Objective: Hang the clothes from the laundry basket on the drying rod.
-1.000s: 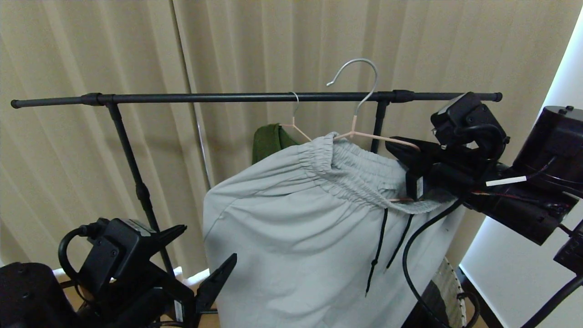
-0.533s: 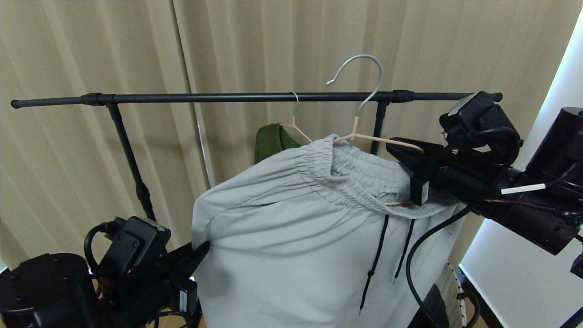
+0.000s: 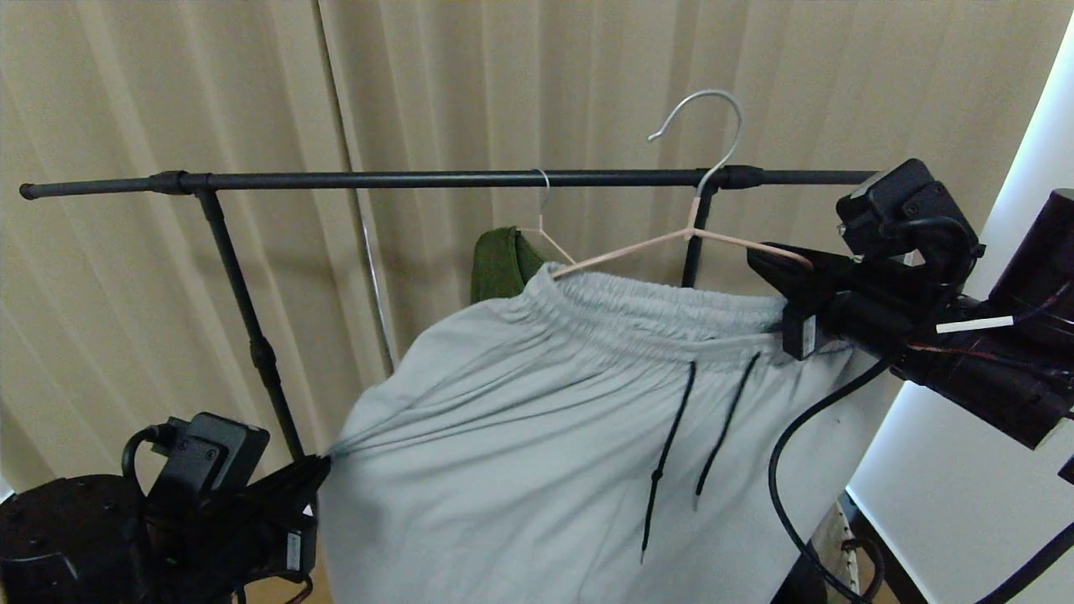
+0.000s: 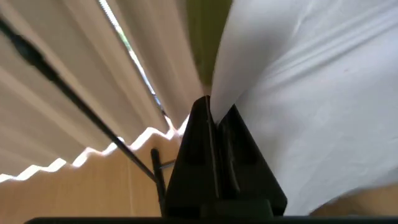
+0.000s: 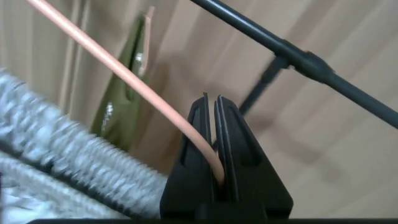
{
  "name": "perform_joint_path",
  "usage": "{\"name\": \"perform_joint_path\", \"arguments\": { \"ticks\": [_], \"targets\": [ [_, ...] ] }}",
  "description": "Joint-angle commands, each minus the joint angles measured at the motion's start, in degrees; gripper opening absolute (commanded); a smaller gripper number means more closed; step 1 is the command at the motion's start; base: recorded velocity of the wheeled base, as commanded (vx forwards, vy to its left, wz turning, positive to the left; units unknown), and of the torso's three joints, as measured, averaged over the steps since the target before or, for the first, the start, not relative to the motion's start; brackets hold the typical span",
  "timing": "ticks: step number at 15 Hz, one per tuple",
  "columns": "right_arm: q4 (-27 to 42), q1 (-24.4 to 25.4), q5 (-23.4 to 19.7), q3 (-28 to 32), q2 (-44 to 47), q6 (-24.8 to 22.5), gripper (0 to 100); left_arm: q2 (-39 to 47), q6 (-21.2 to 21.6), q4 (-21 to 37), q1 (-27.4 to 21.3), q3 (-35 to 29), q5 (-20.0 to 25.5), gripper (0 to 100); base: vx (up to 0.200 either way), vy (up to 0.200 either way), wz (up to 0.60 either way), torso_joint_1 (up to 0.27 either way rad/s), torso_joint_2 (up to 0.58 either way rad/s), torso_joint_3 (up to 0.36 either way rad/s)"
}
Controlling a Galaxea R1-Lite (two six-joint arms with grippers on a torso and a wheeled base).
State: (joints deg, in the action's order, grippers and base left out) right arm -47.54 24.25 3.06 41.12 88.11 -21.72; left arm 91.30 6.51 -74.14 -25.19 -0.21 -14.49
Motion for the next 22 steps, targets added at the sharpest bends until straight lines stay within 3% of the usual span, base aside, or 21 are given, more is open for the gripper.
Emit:
{"name": "perform_joint_path", "arguments": {
  "ticks": [1,4,6,9,10,12,14,16,19,22],
  "targets": [
    [0.1,-0.2,0.0,-0.1,0.0,-0.1,0,0.1,0.0,-1.3,-0.4,0.2,0.1,100,0.000,0.000,0.00,0.000,0.00,0.000],
    [0.2,-0.2,1.4,0.2,0.3,-0.1,0,-0.2,0.0,-6.1,-2.2,0.2,0.1,100,0.000,0.000,0.00,0.000,0.00,0.000],
    [0.0,-0.9,3.4,-3.3,-0.8,-0.1,0,-1.3,0.6,-14.2,-2.9,0.2,-0.2,100,0.000,0.000,0.00,0.000,0.00,0.000],
    [0.9,-4.3,3.4,-6.0,-4.0,-0.2,0,-3.8,0.9,-15.2,-3.1,0.2,0.2,100,0.000,0.000,0.00,0.000,0.00,0.000],
    [4.7,-7.7,3.7,-6.7,-7.3,-0.1,0,-6.7,2.6,-15.0,-3.2,0.2,0.0,100,0.000,0.000,0.00,0.000,0.00,0.000],
    [7.2,-9.5,3.6,-9.1,-11.5,0.0,0,-11.6,5.7,-13.2,-3.3,0.2,-0.1,100,0.000,0.000,0.00,0.000,0.00,0.000],
    [7.4,-13.3,4.1,-14.6,-15.6,0.0,0,-18.8,10.9,-7.9,-3.3,0.2,-0.1,100,0.000,0.000,0.00,0.000,0.00,0.000],
    [8.4,-17.8,4.2,-16.9,-17.3,-0.1,0,-22.6,11.2,-3.3,-2.7,0.2,-0.3,100,0.000,0.000,0.00,0.000,0.00,0.000],
    [16.7,-22.9,4.8,-18.4,-21.6,0.3,0,-27.8,11.2,4.0,1.2,-0.1,0.3,100,0.000,0.000,0.00,0.000,0.00,0.000],
    [23.7,-25.7,7.5,-20.0,-29.1,0.2,0,-29.9,11.2,5.9,1.0,-0.7,1.0,100,0.000,0.000,0.00,0.000,0.00,0.000]
  ]
}}
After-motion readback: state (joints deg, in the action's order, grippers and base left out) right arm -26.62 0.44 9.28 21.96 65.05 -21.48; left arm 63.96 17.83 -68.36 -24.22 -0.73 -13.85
